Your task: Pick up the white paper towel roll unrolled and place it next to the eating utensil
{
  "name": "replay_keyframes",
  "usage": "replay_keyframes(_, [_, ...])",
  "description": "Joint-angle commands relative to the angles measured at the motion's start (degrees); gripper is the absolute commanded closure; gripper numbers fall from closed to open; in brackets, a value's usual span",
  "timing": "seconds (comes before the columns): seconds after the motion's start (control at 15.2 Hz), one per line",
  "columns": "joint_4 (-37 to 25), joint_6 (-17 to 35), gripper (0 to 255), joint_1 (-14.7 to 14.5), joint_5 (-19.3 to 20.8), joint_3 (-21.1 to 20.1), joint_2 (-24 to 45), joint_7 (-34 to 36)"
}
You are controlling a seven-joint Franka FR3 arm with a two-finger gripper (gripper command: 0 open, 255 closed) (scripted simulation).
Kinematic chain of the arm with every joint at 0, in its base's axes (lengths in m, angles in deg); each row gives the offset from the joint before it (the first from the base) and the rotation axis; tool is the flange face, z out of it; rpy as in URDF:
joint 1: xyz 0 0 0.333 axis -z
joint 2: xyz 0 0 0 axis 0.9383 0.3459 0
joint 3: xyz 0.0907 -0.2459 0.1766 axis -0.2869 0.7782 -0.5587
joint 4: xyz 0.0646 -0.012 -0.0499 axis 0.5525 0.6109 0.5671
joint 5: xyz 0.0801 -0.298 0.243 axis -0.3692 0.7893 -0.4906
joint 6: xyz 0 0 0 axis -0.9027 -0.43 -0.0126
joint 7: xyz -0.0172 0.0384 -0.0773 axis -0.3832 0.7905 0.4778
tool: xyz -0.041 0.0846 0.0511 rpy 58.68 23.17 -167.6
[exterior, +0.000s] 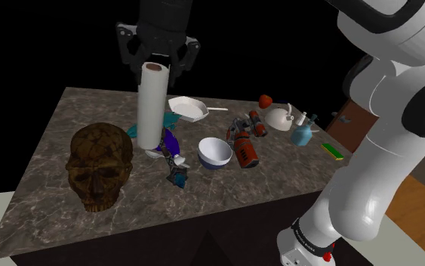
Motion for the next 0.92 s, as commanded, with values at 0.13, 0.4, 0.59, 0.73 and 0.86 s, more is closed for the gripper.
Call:
replay_keyframes(0.13, [4.84,3.69,255,0.87,-1.1,0.2,-1.52,0.21])
replay_keyframes(0.4, [9.69,7.39,255,1.68,-2.16,0.5,-3.08,0.21])
replay_keyframes(0.59, [13.0,10.02,255,2.11,-2.74,0.69,-3.99,0.27])
replay_keyframes(0.73, [15.08,11.72,255,2.33,-3.03,0.8,-4.49,0.35])
replay_keyframes(0.86, [17.05,13.38,255,2.51,-3.27,0.9,-4.91,0.45])
